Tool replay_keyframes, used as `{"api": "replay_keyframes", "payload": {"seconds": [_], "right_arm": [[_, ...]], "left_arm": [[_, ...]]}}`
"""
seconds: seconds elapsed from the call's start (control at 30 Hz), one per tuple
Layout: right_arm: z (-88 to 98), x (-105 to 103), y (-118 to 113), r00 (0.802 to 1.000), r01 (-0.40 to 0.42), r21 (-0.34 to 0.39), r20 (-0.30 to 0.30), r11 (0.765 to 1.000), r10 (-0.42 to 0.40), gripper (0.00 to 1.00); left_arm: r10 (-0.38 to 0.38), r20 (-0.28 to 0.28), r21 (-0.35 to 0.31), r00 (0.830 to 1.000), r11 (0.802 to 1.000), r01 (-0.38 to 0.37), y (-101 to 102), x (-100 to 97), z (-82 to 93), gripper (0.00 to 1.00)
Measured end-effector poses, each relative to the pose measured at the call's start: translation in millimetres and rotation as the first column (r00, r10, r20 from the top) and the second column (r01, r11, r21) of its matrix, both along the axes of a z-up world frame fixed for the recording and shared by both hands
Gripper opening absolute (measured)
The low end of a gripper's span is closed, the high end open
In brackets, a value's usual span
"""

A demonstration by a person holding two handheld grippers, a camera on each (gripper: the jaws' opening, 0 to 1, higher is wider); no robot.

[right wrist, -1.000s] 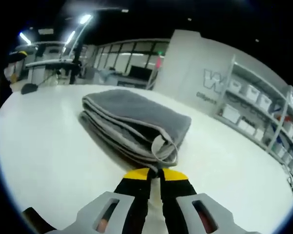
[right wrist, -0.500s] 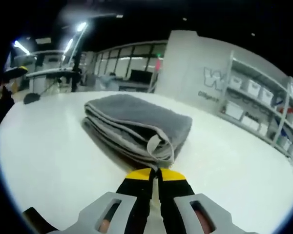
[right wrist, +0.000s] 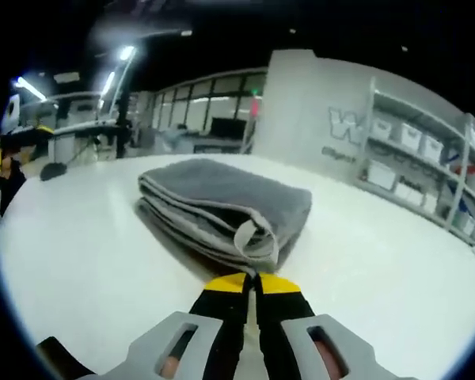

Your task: Open the folded towel by lifting each exposed corner and separating the folded layers until the towel lies flat within the target outline without major curled edges

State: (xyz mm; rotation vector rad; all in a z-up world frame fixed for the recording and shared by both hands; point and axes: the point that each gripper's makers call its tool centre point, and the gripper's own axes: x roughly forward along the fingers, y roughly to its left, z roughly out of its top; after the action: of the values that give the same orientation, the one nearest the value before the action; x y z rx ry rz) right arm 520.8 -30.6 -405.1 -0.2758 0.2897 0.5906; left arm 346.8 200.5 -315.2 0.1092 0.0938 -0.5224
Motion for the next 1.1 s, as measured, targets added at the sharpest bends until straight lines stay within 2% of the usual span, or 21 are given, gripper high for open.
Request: {"api": "replay_keyframes", "payload": {"seconds": [0.2,0.4,0.57,0.67,0.8,0.9,0.93,1.1], "right_arm": [[1.5,0,-1,1.000,-0.002,0.013,-0.005,1.000,0.002,0.00],[5.1,1,-4,1.000,0.004,-0.001,0.018,1.000,-0.004,0.00],[4.0,2,-5,1.000,0.005,0.009,0.011,1.000,-0.005,0.00],[3.6,3,-5,1.000,0.006,0.013,0.007,1.000,-0.006,0.00],[4.2,2,-5,1.000,0.005,0.012,0.010,1.000,-0.005,0.00],[2.4,3,-5,1.000,0.006,-0.002,0.010,1.000,-0.006,0.00],[2.9,3,-5,1.000,0.007,-0.002,0.011,1.000,-0.007,0.00],[3.0,3,-5,1.000,0.013,0.003,0.007,1.000,-0.013,0.00]], "left_arm": [[0.000,-0.025,0.032,1.000,0.999,0.001,-6,21.9,-2.5,0.76],[-0.005,-0.050,0.041,0.999,0.999,0.007,-8,41.3,-2.4,0.75],[0.005,-0.085,0.044,0.996,0.999,-0.001,-12,54.2,-0.9,0.75],[0.002,-0.095,0.074,0.995,0.997,0.005,-18,61.4,-0.1,0.75],[-0.031,-0.137,0.113,0.990,0.992,0.047,-25,67.6,-5.5,0.75],[-0.042,-0.128,0.121,0.991,0.991,0.058,-31,75.8,-3.3,0.73],[-0.058,-0.129,0.128,0.990,0.989,0.075,-39,70.9,-6.1,0.71],[-0.078,-0.157,0.130,0.985,0.987,0.099,-50,79.0,-15.0,0.69]]}}
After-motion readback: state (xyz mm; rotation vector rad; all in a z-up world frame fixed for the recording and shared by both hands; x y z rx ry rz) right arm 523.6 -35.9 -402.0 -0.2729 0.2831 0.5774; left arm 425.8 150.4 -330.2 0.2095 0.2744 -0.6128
